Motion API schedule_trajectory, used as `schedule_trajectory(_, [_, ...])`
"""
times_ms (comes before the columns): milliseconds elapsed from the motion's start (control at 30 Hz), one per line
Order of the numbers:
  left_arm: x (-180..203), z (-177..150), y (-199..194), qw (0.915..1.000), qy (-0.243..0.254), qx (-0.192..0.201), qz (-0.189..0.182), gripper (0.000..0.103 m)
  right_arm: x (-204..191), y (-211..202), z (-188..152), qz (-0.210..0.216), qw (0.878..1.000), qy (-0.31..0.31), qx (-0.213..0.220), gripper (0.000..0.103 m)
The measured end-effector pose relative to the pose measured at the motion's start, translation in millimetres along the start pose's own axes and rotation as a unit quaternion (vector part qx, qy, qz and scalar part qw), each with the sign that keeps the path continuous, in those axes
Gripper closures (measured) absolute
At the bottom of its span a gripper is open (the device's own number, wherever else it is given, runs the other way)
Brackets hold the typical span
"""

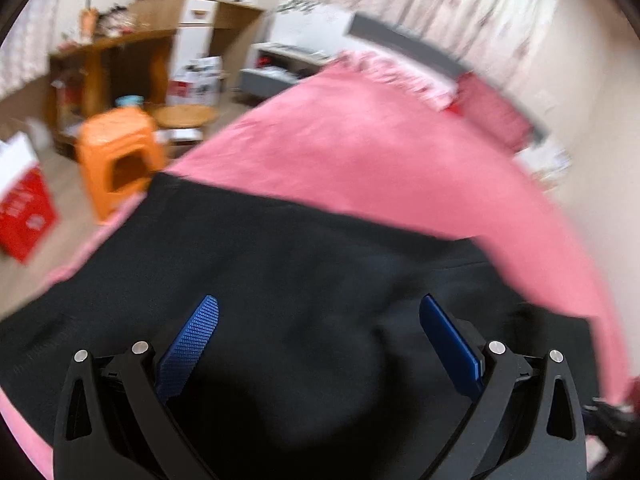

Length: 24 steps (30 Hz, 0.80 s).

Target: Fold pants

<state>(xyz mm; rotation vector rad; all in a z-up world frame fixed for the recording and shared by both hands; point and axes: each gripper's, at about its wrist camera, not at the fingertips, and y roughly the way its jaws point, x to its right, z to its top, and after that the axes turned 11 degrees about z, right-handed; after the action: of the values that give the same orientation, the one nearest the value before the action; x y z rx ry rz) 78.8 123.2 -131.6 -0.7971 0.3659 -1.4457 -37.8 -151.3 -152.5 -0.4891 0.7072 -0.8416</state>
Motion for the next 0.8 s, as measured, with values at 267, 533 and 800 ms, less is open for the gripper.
schedule_trajectory(267, [96.5, -15.7, -1.0, 0.9776, 0.101, -0.086, -0.163, 0.004, 100.9, -83.1, -6.7, -0.062, 0.969, 0.204, 0.127, 0.068])
schedule_trajectory(533, [136.6, -52.0, 34.9, 0.9599, 0.165, -0.165, -0.155, 0.073, 153.1, -86.5, -35.4, -0.104, 0.96, 0.248, 0.071, 0.098])
schedule_trajectory(800, [156.3, -66.9, 22.2, 0.9497, 0.218, -0.167, -0.151, 0.086, 177.9, -98.5, -48.1, -0.14, 0.958, 0.242, 0.058, 0.103])
